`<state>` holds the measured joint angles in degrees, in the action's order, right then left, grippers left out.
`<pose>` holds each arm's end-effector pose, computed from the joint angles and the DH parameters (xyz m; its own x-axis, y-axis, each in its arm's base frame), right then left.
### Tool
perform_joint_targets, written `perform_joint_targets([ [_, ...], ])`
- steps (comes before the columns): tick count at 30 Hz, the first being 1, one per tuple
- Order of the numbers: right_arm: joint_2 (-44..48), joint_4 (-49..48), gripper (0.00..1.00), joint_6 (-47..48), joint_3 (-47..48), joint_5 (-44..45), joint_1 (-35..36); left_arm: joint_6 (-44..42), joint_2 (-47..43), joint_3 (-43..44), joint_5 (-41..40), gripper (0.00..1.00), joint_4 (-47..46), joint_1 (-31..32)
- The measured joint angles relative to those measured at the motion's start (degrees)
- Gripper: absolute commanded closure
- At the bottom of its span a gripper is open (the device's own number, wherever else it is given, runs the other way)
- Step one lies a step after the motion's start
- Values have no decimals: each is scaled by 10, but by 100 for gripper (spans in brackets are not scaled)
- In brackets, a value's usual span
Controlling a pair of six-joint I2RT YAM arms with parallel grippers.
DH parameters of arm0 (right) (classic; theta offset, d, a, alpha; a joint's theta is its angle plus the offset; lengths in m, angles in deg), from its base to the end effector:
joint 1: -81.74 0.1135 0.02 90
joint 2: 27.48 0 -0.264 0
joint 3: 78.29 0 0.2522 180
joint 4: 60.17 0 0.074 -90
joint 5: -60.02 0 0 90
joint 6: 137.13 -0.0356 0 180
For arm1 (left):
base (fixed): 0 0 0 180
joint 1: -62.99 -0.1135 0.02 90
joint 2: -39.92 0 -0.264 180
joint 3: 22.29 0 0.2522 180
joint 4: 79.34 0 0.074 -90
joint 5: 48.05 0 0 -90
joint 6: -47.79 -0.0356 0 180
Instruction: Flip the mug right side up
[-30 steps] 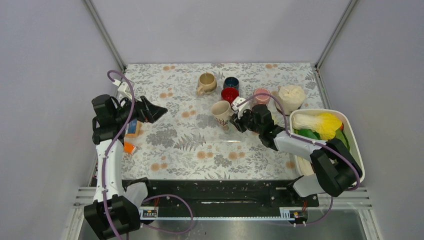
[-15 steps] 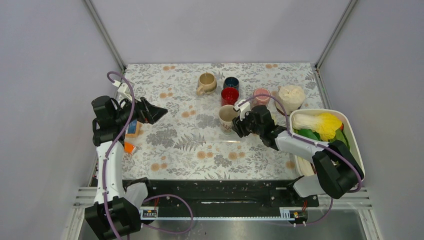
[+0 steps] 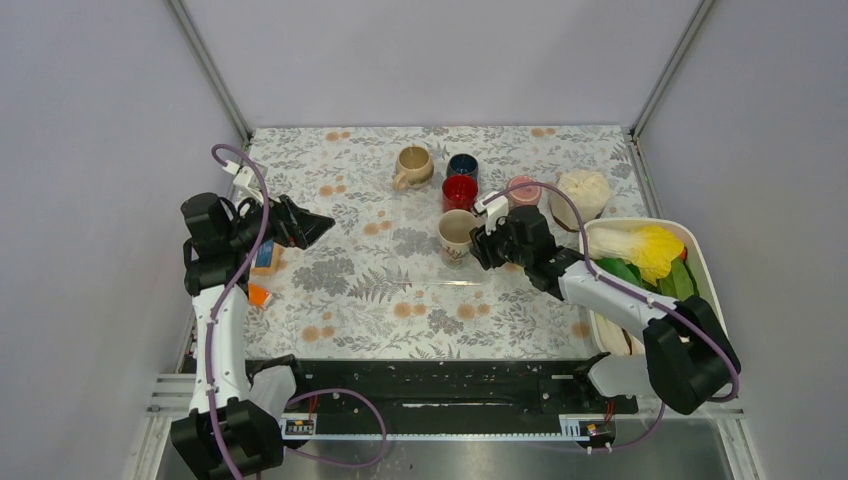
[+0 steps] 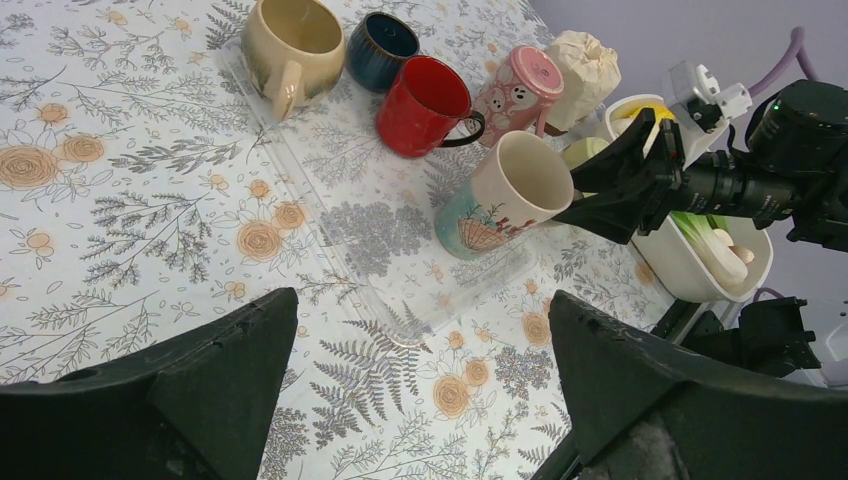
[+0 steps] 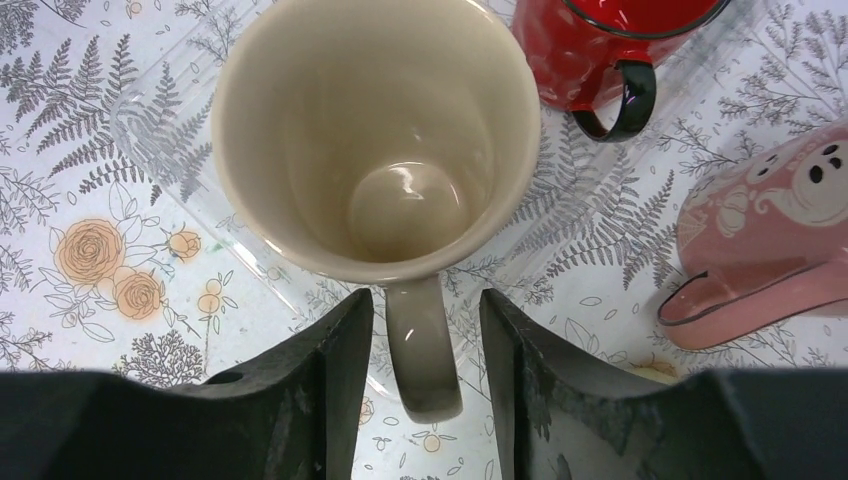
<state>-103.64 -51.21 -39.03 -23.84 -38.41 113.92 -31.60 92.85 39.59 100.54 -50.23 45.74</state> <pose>0.2385 0.1563 0.2208 -0.3382 -0.3775 -0.8621 -0.6881 0.7241 -0.0472 0.1970 0.0294 0.3315 -0.4359 -0.2358 -0.8685 0.5395 0.7039 -0.4620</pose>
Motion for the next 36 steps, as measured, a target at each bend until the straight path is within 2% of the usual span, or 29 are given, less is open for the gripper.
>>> perform_joint_targets([
  [3, 16, 8, 53, 0, 0, 3, 0, 1, -1, 0, 0, 1, 0, 0],
  [12, 48, 38, 52, 1, 0, 2, 0, 3, -7, -5, 0, 1, 0, 0],
  [19, 36, 47, 51, 0, 0, -7, 0, 4, -11, -9, 0, 1, 0, -1],
  [28, 7, 78, 82, -13, 8, 0, 0, 3, -11, -9, 0, 1, 0, -3],
  [31, 10, 82, 85, -15, 9, 9, 0, 3, -11, -9, 1, 1, 0, -4],
  [36, 27, 101, 85, -19, 5, 20, 0, 3, -11, -9, 2, 1, 0, -4],
])
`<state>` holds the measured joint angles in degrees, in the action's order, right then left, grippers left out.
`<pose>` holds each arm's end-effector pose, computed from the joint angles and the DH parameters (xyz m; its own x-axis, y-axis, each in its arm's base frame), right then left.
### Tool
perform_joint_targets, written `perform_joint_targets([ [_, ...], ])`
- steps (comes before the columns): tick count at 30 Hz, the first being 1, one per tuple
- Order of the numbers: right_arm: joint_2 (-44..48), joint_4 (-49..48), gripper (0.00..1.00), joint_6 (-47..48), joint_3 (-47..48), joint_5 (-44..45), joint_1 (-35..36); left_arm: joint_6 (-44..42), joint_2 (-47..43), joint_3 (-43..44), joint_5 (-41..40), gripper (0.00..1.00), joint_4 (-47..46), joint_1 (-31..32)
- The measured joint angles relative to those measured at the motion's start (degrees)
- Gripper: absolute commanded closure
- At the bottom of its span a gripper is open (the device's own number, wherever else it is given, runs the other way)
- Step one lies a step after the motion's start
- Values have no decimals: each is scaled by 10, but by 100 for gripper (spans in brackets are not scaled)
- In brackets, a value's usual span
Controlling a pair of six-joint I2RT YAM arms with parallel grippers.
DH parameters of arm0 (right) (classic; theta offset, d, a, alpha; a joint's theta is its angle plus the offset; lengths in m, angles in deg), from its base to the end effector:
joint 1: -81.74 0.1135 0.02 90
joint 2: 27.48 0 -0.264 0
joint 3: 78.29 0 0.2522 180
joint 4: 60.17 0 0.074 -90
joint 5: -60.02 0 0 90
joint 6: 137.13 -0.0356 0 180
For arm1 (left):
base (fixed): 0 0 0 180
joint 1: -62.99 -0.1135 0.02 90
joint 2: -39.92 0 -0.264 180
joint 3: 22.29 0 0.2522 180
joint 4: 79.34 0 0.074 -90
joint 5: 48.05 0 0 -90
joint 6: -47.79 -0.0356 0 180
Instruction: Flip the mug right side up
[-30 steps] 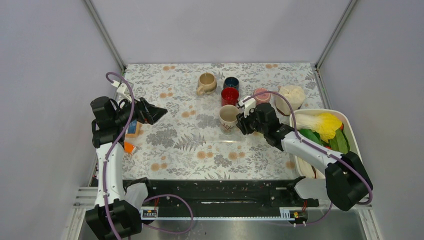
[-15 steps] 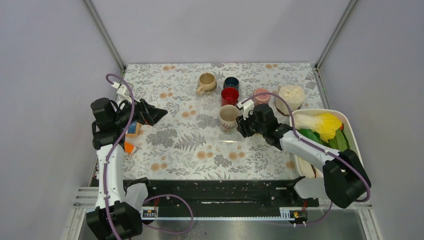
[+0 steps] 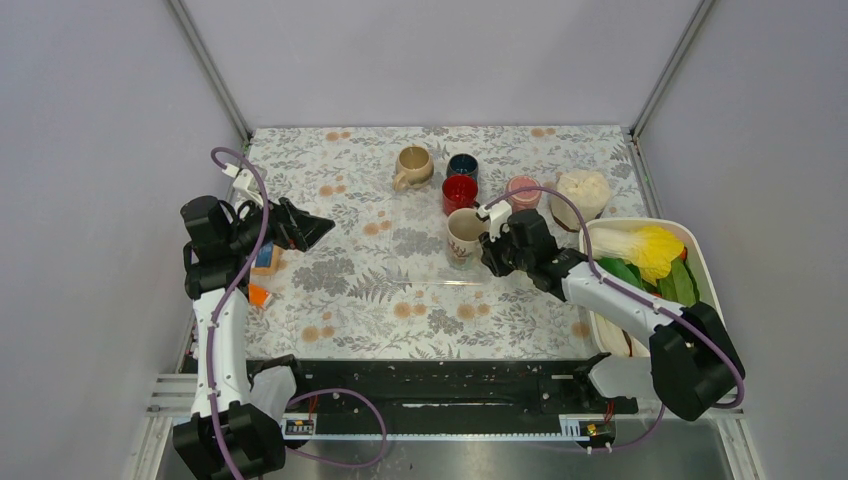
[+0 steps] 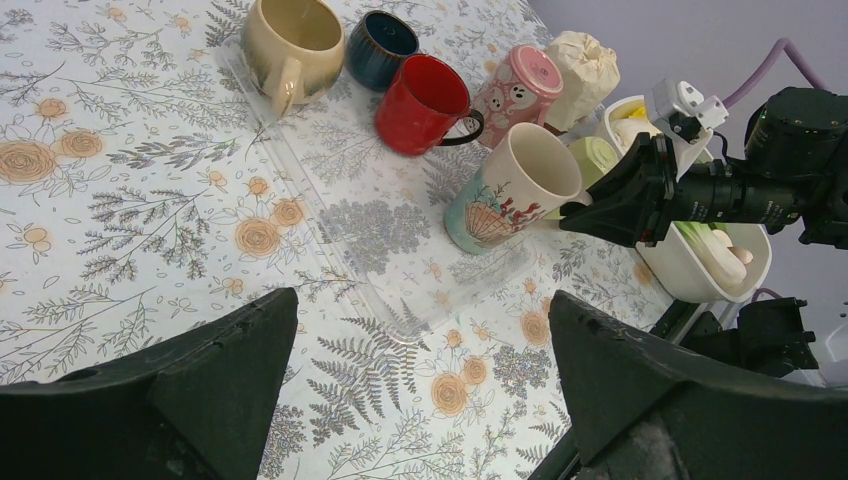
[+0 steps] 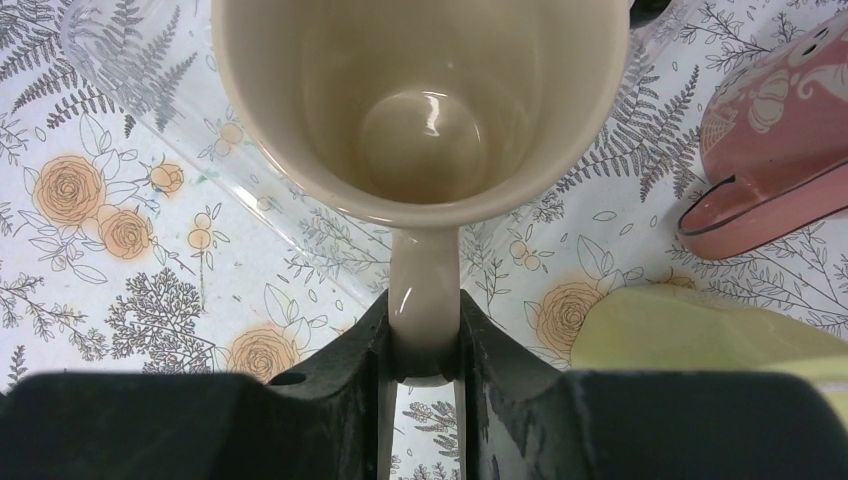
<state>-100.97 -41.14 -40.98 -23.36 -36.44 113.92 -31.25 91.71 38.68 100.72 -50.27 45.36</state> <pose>0.2270 0.1476 0.2196 -0.4485 -0.4080 -0.7952 -0.6565 0.7542 -0.0167 0.1928 0.0293 0.3297 -0.4342 -0.2414 -0.8679 0.5365 0.7046 -0.4644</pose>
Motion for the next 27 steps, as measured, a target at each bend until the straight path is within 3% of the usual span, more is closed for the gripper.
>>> perform_joint_targets([
  [4, 2, 5, 83, 0, 0, 4, 0, 0, 0, 0, 0, 1, 0, 0],
  [9, 2, 5, 51, 1, 0, 4, 0, 0, 0, 0, 0, 1, 0, 0],
  [12, 5, 6, 42, 4, 0, 2, 0, 0, 0, 0, 0, 1, -1, 0],
  [20, 54, 59, 26, 46, 38, -3, 0, 0, 0, 0, 1, 1, -4, 0],
  [27, 186, 129, 20, 103, 56, 65, -7, 0, -16, -4, 1, 1, -5, 0],
])
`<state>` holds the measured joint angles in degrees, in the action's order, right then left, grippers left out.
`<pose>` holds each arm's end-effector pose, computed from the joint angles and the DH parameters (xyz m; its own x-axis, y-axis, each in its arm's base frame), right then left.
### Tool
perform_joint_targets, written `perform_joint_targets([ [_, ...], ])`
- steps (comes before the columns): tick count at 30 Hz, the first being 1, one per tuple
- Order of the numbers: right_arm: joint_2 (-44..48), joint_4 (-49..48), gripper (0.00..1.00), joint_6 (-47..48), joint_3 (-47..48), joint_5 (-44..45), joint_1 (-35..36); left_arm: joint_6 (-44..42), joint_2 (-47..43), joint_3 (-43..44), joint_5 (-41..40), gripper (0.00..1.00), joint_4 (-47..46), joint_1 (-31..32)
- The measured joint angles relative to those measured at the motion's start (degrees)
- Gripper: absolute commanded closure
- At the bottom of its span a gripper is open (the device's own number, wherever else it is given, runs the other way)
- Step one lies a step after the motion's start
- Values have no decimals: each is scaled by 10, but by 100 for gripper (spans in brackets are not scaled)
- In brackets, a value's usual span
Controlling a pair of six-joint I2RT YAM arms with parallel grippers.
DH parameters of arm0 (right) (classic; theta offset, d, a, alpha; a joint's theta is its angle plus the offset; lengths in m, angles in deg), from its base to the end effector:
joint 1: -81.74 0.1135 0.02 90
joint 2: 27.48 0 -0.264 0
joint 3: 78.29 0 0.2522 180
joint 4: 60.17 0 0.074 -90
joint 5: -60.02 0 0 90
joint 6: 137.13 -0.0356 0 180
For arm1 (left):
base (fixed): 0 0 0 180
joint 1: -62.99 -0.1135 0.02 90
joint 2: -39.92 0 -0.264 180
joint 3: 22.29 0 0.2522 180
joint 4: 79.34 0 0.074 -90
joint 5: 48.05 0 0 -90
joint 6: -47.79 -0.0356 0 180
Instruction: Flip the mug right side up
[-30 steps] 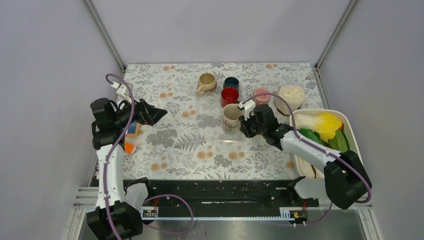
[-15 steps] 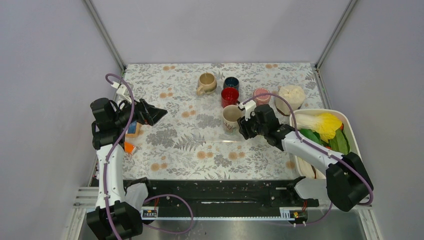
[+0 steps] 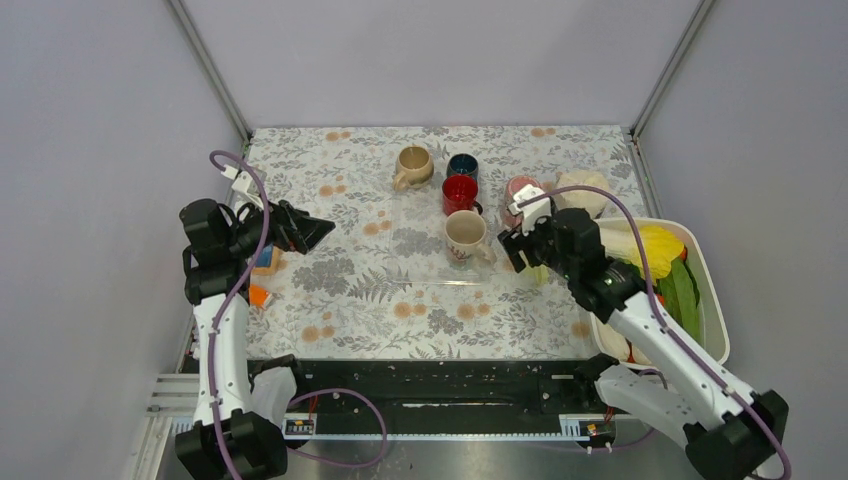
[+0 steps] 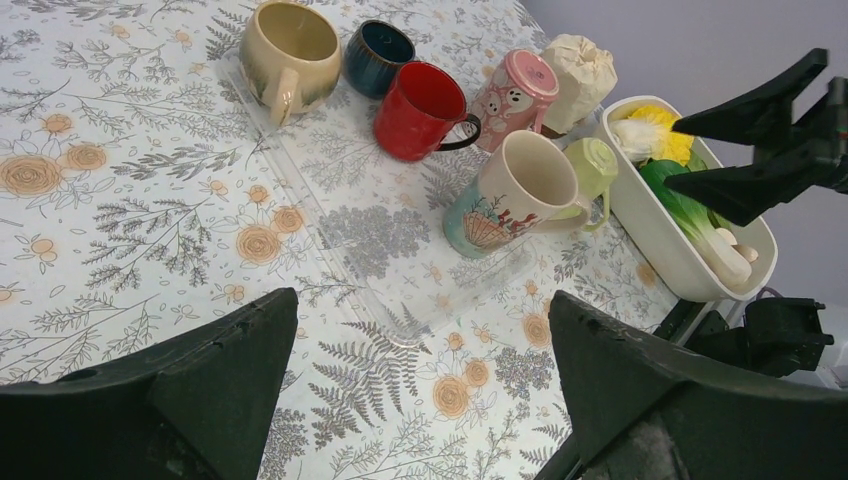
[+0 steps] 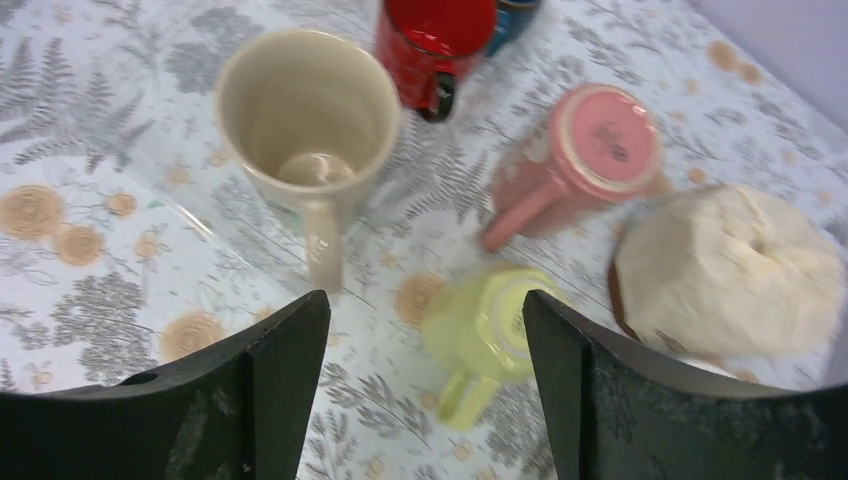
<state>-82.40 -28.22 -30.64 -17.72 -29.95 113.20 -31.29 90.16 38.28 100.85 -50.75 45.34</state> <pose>0.1855 0.1135 0.3058 -0.2144 -0.4639 -0.8595 -0.6073 0.7525 -0.2547 0.1874 0.0277 0.3327 -0.4103 -0.2332 -0.8816 0.5505 0.7074 -0.4433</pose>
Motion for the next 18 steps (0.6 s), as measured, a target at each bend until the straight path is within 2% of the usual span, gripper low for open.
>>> perform_joint_targets([
  [3, 53, 24, 20, 16, -13, 31, -24, 0, -5, -3, 0, 1, -1, 0],
  [6, 65, 45, 20, 26, -38, 45, -56, 0, -5, -5, 1, 1, -3, 0],
  [12, -5, 92, 24, 45, -90, 43, -124, 1, -7, -5, 1, 1, -4, 0],
  [18, -54, 104, 28, 48, -86, 19, -149, 0, -16, -6, 2, 1, -6, 0],
])
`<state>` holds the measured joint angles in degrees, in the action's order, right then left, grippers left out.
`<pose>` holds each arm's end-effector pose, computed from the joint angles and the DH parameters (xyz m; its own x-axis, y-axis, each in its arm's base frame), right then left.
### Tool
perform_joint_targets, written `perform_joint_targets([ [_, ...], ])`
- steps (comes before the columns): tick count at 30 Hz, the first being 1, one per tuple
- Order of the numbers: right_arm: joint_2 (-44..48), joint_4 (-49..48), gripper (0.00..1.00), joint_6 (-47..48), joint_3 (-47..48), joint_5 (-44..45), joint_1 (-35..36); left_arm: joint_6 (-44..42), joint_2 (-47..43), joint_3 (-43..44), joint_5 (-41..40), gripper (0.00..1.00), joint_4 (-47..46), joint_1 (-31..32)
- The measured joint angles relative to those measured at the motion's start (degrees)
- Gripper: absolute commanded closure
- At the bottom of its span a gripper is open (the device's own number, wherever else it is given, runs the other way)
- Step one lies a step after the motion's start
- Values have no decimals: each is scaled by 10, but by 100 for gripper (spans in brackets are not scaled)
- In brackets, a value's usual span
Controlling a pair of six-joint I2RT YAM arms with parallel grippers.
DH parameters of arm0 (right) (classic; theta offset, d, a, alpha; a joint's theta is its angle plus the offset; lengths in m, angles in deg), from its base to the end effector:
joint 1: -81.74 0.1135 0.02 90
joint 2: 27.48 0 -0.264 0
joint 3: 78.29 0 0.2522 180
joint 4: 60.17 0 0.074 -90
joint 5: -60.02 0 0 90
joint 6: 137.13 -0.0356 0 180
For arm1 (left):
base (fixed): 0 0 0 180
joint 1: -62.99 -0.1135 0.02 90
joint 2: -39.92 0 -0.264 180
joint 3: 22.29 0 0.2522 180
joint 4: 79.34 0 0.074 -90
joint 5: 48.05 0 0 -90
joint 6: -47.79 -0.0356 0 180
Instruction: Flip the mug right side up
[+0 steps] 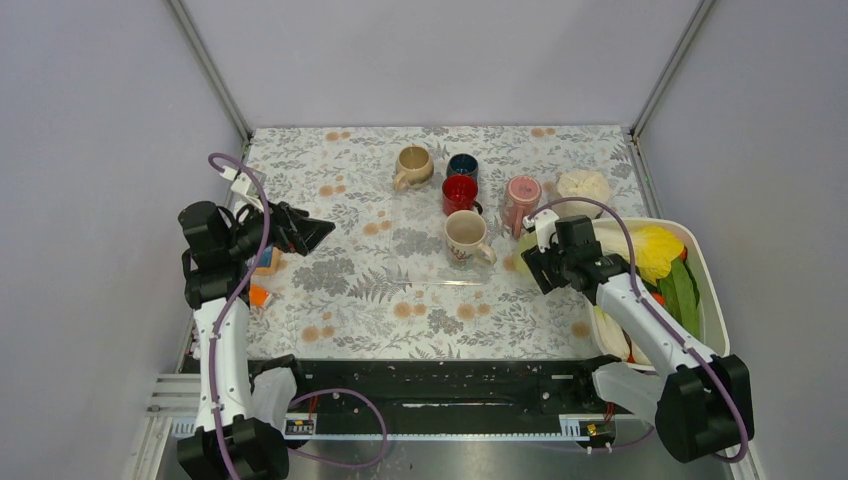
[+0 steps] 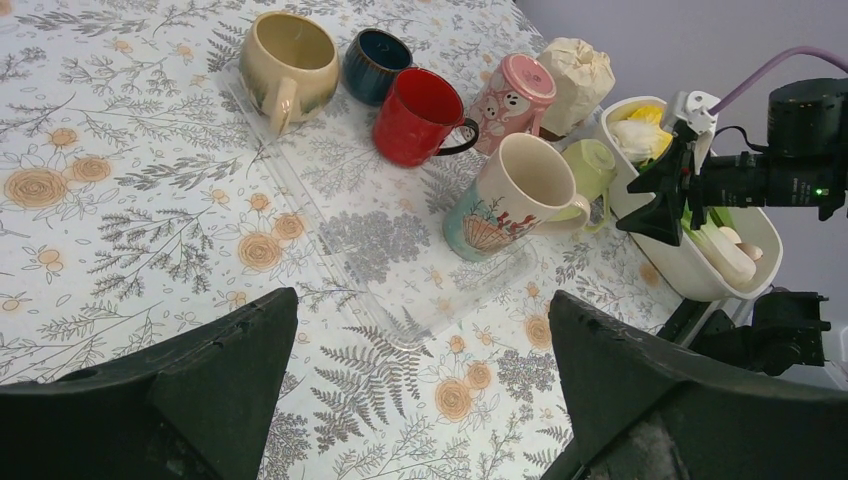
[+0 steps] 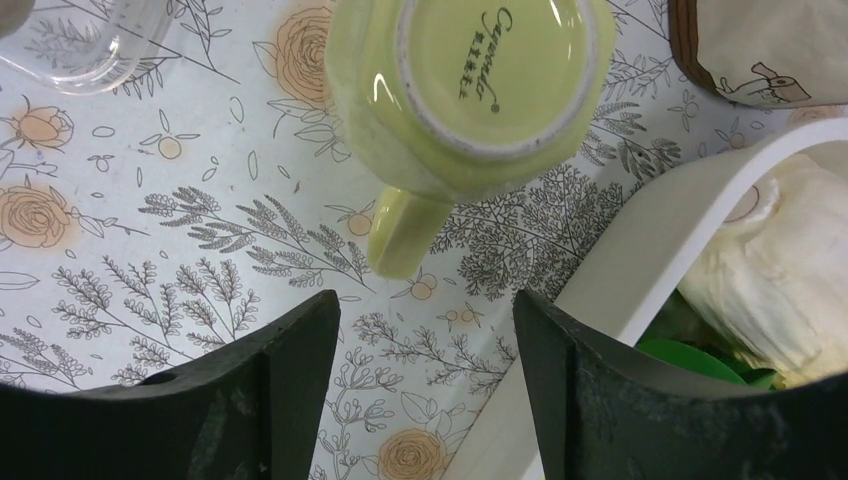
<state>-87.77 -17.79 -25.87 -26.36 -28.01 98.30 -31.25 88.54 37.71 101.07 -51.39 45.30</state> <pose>0.1997 0.0581 0.2213 -0.5959 -0.5553 -0.5801 -0.5151 0.8185 -0.2543 0.1819 0.0259 0.3350 -0.3861 -0.2256 -0.8945 0.5646 0.7090 -0.4225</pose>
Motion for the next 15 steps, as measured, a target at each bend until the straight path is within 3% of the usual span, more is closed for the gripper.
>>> perform_joint_targets([
  [15, -88, -27, 41, -14, 27, -71, -30, 0, -3, 0, 1, 1, -5, 0],
])
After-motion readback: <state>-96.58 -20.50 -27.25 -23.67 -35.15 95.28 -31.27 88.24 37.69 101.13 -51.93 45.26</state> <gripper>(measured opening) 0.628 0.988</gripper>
